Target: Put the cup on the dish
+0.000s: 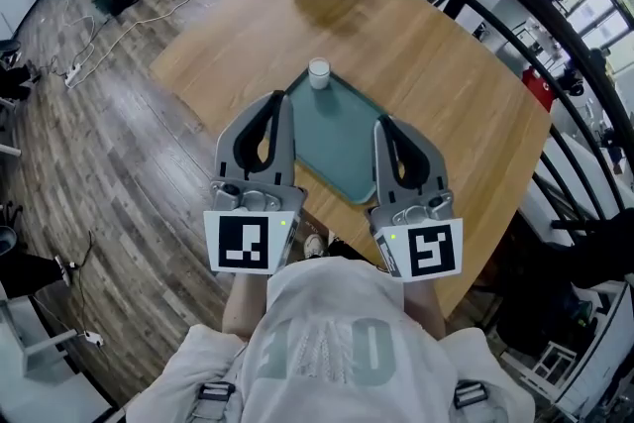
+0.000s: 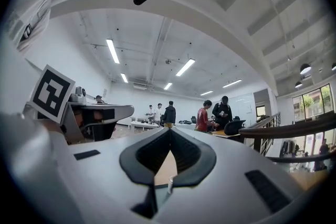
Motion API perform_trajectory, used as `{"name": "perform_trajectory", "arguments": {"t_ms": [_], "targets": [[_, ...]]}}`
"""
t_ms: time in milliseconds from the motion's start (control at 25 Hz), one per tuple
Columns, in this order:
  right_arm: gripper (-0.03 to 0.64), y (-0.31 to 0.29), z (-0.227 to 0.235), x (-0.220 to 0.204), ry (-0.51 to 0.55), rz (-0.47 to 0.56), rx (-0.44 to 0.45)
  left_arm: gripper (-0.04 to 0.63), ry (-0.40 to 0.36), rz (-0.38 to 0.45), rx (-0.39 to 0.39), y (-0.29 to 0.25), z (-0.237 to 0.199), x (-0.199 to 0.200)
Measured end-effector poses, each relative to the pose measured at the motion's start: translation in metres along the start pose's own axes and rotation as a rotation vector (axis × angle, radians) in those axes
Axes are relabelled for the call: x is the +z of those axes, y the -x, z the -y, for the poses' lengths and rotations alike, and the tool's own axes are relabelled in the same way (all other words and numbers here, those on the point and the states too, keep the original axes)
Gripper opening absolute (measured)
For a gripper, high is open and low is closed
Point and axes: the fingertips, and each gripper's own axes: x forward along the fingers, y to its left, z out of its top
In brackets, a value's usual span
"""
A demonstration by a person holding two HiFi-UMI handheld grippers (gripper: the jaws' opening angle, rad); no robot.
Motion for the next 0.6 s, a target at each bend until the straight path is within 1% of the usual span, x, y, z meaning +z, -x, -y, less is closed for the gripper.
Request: {"name": "perform_trajectory", "arguments": {"t_ms": [360,600], "targets": [[0.018,0.001,0.013,-0.001,0.008,-0.009,-0.040,0.009,-0.002,-0.008,-0.009,-0.006,0.001,0.001],[0.018,0.006,0.011,-0.006,0.015,-0.013,-0.035,0.009,-0.005,-0.008,-0.003,0.001,0.003,-0.001]]}}
